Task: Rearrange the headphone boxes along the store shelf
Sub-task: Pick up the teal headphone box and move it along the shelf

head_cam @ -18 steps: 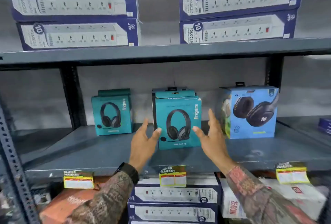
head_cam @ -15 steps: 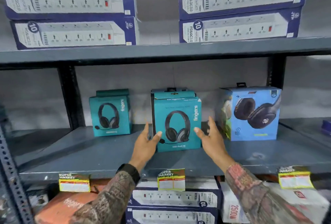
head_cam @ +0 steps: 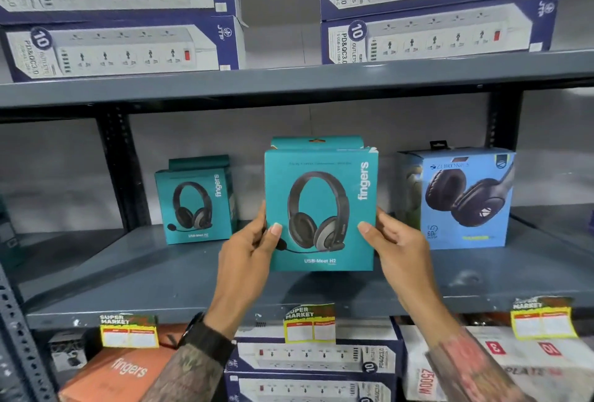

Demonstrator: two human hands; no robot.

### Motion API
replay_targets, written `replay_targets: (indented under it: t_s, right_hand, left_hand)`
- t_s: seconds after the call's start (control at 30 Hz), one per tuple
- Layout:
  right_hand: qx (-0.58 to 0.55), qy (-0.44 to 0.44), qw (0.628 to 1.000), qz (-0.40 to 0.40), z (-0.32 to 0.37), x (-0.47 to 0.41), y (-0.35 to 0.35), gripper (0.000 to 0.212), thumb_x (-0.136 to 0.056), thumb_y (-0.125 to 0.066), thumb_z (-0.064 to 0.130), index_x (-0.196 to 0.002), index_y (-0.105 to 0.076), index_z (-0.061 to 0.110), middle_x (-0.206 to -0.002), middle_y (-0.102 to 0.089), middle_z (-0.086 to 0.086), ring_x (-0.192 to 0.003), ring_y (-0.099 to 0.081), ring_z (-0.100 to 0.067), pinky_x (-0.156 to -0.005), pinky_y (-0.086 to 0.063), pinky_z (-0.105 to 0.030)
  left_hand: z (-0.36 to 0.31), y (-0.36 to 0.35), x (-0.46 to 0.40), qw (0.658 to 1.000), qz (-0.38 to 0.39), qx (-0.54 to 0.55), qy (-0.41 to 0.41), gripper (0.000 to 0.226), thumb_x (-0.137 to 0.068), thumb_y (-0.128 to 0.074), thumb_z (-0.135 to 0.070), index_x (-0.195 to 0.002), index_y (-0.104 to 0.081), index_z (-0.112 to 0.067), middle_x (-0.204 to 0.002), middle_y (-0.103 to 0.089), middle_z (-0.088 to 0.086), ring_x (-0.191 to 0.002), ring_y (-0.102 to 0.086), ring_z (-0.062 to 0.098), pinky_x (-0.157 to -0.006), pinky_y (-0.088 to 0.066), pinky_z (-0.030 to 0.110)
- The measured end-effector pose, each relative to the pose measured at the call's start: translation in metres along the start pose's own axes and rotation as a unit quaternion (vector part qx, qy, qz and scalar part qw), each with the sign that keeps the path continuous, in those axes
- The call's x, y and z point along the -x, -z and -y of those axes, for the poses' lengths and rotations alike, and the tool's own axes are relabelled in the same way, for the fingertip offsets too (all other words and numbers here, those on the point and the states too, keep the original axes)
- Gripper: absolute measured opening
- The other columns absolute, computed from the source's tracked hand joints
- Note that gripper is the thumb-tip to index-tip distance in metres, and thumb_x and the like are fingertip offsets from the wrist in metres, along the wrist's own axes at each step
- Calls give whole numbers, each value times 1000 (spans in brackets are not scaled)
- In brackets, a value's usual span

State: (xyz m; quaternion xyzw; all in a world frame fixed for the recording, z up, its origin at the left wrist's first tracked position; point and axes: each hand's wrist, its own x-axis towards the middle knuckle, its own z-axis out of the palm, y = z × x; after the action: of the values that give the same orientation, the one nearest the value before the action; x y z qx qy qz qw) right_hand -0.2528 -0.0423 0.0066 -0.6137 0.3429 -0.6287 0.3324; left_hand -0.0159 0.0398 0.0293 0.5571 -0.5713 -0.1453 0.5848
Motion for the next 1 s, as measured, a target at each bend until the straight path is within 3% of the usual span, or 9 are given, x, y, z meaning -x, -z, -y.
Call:
replay_targets:
  t_s: [0.1,0.2,0.33,0.5,0.6,0.73,0.83,0.9,1.0]
  right_hand:
    - [-9,50,999,-4,43,39,13,37,-90,-76,48,-124,-71,63,-117,-81,27,-105,-78,5,-79,-63,-16]
    - [2,56,998,-15,65,67,20,38,-88,-80,49,-125,-73,58,-114,-80,31,-104,-76,11,-77,-59,-9]
    - [5,43,999,-16,75,81,26,45,-76,-74,60,-120,-77,50,-106,-79,36,-99,-74,17,-71,-54,-2]
    - [14,31,999,-12,87,83,29,40,-77,-73,59,-116,-74,57,-103,-78,38,-98,-74,17,-71,-55,-2]
    - [11,19,1000,-1,88,83,25,29,-77,-77,54,-103,-74,69,-101,-79,38,-98,-74,17,-72,-55,-3]
    - [-3,33,998,49,84,78,-6,42,-83,-81,48,-105,-67,81,-108,-79,36,-100,-77,11,-72,-60,-10]
    - [38,52,992,113,81,65,-58,52,-93,-78,36,-112,-61,81,-112,-78,39,-99,-79,7,-72,-67,-22]
    - [80,59,987,130,71,51,-105,43,-90,-74,40,-117,-64,72,-114,-79,34,-98,-80,2,-74,-68,-30]
    - [170,47,975,136,41,20,-177,35,-87,-77,36,-123,-74,32,-119,-83,15,-99,-79,-15,-84,-63,-37]
  left_hand:
    - [-22,21,26,1000,0,-7,-11,46,-107,-61,-43,-152,-58,-48,-117,-83,-27,-120,-76,7,-103,-63,41]
    - [-37,34,49,1000,8,-10,-1,40,-104,-59,-50,-143,-66,-52,-110,-83,-32,-112,-76,-6,-100,-64,41]
    - [-51,41,64,1000,10,-26,8,43,-92,-53,-65,-134,-65,-64,-105,-85,-26,-109,-78,5,-100,-64,49]
    - [-55,40,70,999,1,-31,7,43,-94,-54,-64,-135,-61,-67,-107,-85,-24,-112,-78,10,-100,-64,50]
    - [-49,40,71,999,0,-47,3,43,-95,-52,-65,-137,-60,-68,-106,-85,-24,-111,-78,9,-99,-65,50]
    - [-30,58,64,998,-27,-50,4,41,-103,-52,-64,-144,-60,-61,-115,-82,-29,-116,-75,-1,-105,-62,46]
    - [-5,89,46,999,-41,-6,30,42,-103,-51,-53,-143,-62,-51,-128,-81,-19,-126,-74,11,-113,-55,52]
    - [20,117,27,997,-52,8,52,36,-107,-56,-44,-142,-60,-46,-132,-79,-16,-126,-73,12,-114,-54,53]
    - [62,152,-10,994,-58,5,94,46,-108,-65,-30,-150,-51,-41,-134,-77,-13,-127,-72,14,-114,-55,49]
